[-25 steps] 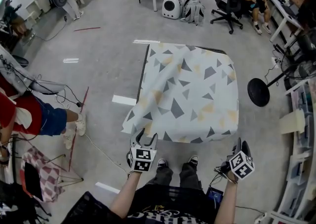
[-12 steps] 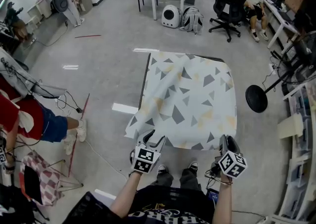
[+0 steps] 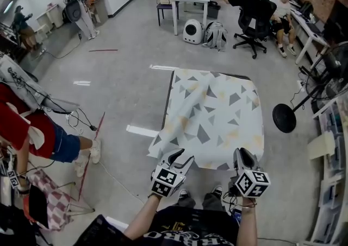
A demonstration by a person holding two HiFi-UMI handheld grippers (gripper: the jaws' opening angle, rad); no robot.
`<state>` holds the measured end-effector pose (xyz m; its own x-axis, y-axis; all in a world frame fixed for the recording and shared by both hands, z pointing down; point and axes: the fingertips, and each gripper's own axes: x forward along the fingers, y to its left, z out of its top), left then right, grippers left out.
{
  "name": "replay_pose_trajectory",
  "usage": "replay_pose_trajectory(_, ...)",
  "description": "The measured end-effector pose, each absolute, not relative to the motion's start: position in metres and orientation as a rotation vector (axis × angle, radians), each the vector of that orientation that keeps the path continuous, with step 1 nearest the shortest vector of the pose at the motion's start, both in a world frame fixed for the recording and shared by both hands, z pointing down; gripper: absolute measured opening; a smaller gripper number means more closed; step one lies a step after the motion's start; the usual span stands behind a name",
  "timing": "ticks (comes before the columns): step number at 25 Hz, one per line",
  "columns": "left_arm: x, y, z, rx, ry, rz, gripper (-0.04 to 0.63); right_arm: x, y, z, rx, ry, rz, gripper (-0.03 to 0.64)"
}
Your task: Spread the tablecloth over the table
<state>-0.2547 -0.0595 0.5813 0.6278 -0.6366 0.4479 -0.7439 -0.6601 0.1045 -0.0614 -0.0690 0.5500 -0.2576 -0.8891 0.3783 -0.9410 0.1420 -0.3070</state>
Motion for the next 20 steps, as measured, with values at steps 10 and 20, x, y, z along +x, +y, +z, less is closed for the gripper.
replay_pose_trajectory(10,-0.239,-0.033,0.539,2.617,-1.054,0.401,0.158,-0.105,-0.045,0.501,1.645,-2.477,0.638,0.063)
replay_pose_trajectory(20,-0.185,0.016,0.502,2.646,-1.031,0.319,0.113,-0.097,-0.003,0.465,1.431,-2.600,0.552,0.040)
